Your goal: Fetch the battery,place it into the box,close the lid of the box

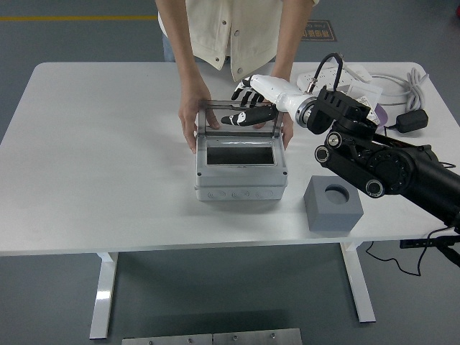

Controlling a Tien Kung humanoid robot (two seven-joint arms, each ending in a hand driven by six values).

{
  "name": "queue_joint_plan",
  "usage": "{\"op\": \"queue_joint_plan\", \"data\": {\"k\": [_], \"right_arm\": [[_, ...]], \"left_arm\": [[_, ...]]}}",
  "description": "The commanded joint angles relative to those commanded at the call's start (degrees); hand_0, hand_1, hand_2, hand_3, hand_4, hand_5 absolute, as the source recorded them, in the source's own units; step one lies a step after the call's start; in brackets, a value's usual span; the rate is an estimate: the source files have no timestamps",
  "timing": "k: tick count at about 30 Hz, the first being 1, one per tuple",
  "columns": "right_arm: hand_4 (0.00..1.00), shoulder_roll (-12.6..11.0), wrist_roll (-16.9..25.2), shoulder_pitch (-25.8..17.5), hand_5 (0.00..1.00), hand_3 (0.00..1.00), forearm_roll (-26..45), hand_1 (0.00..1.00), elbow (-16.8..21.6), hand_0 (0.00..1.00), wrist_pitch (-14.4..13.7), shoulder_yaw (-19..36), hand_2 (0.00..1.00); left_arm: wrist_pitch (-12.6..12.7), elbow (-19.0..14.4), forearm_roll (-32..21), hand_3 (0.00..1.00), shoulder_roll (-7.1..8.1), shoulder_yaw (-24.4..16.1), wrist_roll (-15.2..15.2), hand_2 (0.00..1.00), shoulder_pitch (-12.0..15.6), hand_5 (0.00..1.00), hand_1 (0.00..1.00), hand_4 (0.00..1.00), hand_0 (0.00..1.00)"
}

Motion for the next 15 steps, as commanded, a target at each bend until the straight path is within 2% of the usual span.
{"op": "queue_joint_plan", "data": {"k": [6, 13, 14, 15], "right_arm": [[0.936, -2.8, -2.7, -1.0, 0.575, 0.653, 0.0, 0.539, 6.7, 0.621, 4.1, 0.0, 0.605], [0.936, -5.1, -5.6, -2.3, 0.58, 0.653, -0.4, 0.534, 12.1, 0.613, 7.4, 0.6, 0.609], [0.95, -5.4, -6.1, -2.5, 0.74, 0.639, -0.5, 0.533, 12.7, 0.621, 7.8, 0.8, 0.616], [0.95, -5.7, -6.4, -2.7, 0.74, 0.639, -0.7, 0.533, 13.2, 0.621, 8.1, 0.9, 0.616]], "left_arm": [[0.0, 0.0, -1.0, 0.586, -0.07, 0.8, -0.1, 0.614, 0.1, 0.269, 0.722, 0.545, 0.645], [0.1, 0.0, -0.5, 0.586, 0.12, 0.2, -0.1, 0.614, 0.2, 0.269, 0.722, 0.546, 0.645], [0.1, 0.0, -0.6, 0.586, 0.13, 0.2, -0.2, 0.614, 0.2, 0.27, 0.722, 0.546, 0.645], [0.1, 0.0, -0.6, 0.586, 0.14, 0.2, -0.2, 0.614, 0.2, 0.27, 0.722, 0.546, 0.645]]}}
